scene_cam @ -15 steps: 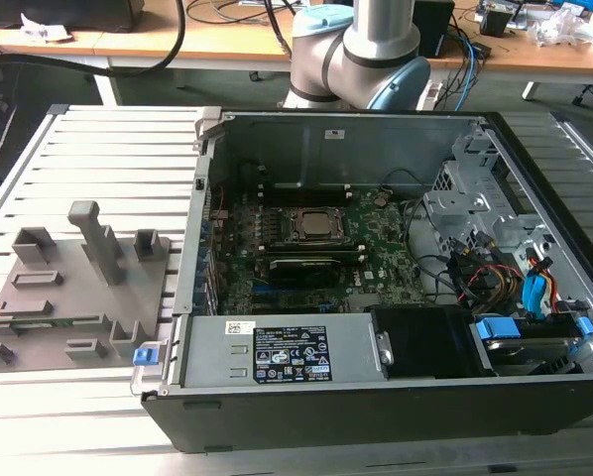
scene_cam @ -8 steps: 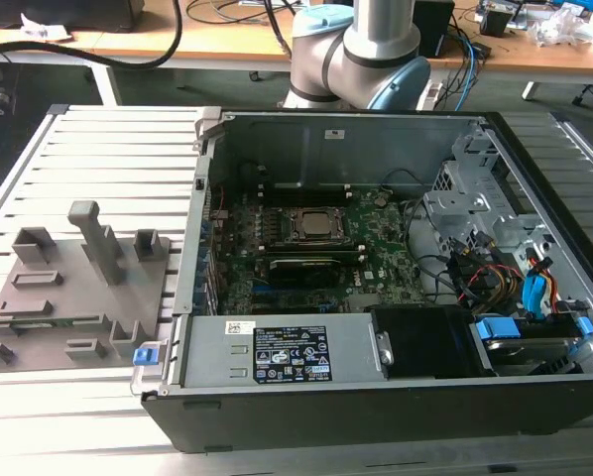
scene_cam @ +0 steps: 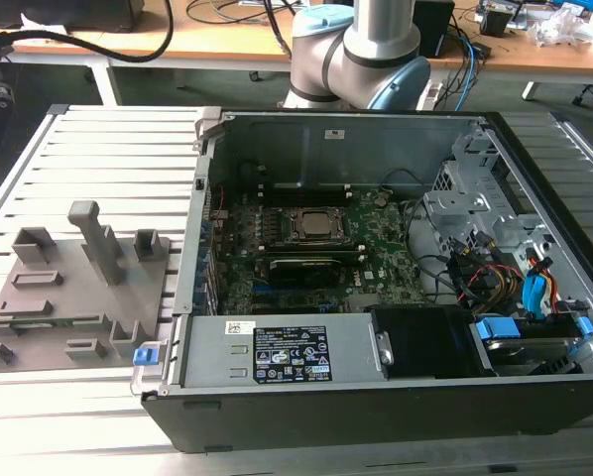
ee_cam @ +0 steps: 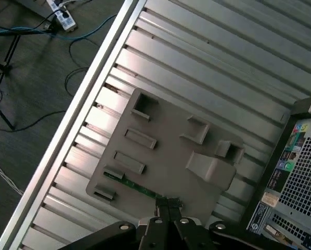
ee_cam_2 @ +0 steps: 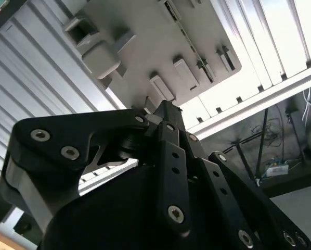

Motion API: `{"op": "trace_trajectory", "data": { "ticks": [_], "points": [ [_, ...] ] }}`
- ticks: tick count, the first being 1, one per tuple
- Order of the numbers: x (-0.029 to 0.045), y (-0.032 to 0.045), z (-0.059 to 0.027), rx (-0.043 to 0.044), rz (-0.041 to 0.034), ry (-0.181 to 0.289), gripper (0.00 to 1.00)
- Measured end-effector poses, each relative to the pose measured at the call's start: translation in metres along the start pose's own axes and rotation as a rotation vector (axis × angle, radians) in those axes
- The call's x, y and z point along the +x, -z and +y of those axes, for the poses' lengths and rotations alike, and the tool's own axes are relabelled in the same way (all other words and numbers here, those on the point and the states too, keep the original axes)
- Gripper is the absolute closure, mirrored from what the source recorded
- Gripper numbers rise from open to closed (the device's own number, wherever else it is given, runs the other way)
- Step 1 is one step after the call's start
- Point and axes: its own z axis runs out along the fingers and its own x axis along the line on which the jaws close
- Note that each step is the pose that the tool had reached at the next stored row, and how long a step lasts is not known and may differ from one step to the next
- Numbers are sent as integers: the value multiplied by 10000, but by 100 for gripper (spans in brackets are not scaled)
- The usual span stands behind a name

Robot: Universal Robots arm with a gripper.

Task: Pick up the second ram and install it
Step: 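Pick up the second ram and move it above second insertion slot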

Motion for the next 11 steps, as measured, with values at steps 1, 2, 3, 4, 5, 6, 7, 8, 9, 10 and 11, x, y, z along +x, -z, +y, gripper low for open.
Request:
{"op": "trace_trajectory", "data": {
  "ticks": [1, 2, 3, 4, 5, 6, 7, 8, 9, 10, 11],
  "points": [
    [0, 0, 0, -4, 6, 149, 89],
    [0, 0, 0, -10, 18, 394, 89],
    [0, 0, 0, -13, 23, 525, 89],
    [0, 0, 0, -18, 32, 723, 89],
    [0, 0, 0, -24, 43, 966, 89],
    [0, 0, 0, -30, 52, 1161, 89],
    [0, 0, 0, -33, 58, 1291, 89],
    [0, 0, 0, -37, 64, 1434, 89],
    [0, -1, 0, -40, 70, 1573, 89],
    [0, 0, 0, -46, 81, 1806, 89],
    [0, 0, 0, -50, 88, 1959, 89]
  ]
}}
